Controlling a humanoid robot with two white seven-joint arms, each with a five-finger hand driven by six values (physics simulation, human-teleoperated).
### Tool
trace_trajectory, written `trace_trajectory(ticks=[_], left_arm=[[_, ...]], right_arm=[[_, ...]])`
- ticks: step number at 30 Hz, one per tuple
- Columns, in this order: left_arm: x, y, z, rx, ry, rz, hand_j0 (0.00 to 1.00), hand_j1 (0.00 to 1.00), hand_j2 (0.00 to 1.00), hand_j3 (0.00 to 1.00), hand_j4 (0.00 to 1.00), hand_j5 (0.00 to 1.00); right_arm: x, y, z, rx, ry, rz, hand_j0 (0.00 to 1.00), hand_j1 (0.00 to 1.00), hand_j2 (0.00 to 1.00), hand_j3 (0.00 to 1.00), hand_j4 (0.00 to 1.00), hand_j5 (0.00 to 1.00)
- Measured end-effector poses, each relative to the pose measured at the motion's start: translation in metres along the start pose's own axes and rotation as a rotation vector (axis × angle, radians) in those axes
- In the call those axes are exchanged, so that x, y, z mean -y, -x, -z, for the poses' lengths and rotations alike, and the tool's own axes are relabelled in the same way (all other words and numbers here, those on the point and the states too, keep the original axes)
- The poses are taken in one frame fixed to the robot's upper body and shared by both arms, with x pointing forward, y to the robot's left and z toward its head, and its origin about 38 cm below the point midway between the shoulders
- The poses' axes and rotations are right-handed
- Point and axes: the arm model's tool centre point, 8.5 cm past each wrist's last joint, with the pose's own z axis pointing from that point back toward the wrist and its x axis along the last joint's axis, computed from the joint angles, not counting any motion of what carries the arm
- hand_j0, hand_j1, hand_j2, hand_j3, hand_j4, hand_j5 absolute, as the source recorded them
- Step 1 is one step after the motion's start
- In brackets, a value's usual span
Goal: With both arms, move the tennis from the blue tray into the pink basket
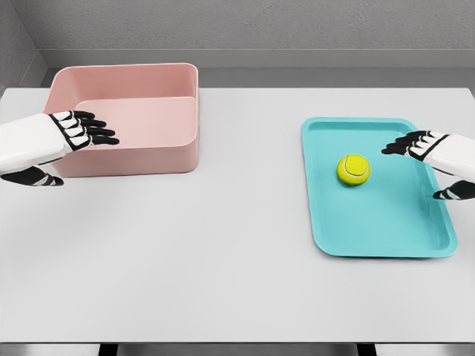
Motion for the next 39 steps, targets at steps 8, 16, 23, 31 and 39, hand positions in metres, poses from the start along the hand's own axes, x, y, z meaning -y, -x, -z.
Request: trace_trajectory(ticks=[8,16,23,31,39], left_arm=[[0.000,0.000,0.000,0.001,-0.001,-0.001,1.00,1.00,1.00,1.00,1.00,1.00],[0.001,0.000,0.000,0.001,0.002,-0.003,1.00,1.00,1.00,1.00,1.00,1.00],[-0.003,0.006,-0.007,-0.021,-0.005,-0.007,1.00,1.00,1.00,1.00,1.00,1.00],[0.002,0.006,-0.010,-0.023,0.029,-0.010,1.00,1.00,1.00,1.00,1.00,1.00],[0.014,0.003,-0.006,-0.014,0.076,0.002,1.00,1.00,1.00,1.00,1.00,1.00]], right_arm=[[0.020,-0.003,0.008,0.019,0.029,-0.043,1.00,1.00,1.00,1.00,1.00,1.00],[0.054,-0.015,0.039,0.075,0.077,-0.129,1.00,1.00,1.00,1.00,1.00,1.00],[0.048,-0.024,0.079,0.117,0.062,-0.156,1.00,1.00,1.00,1.00,1.00,1.00],[0.044,-0.005,0.106,0.096,-0.074,-0.138,1.00,1.00,1.00,1.00,1.00,1.00],[0.027,0.002,0.128,0.101,-0.202,-0.131,1.00,1.00,1.00,1.00,1.00,1.00]])
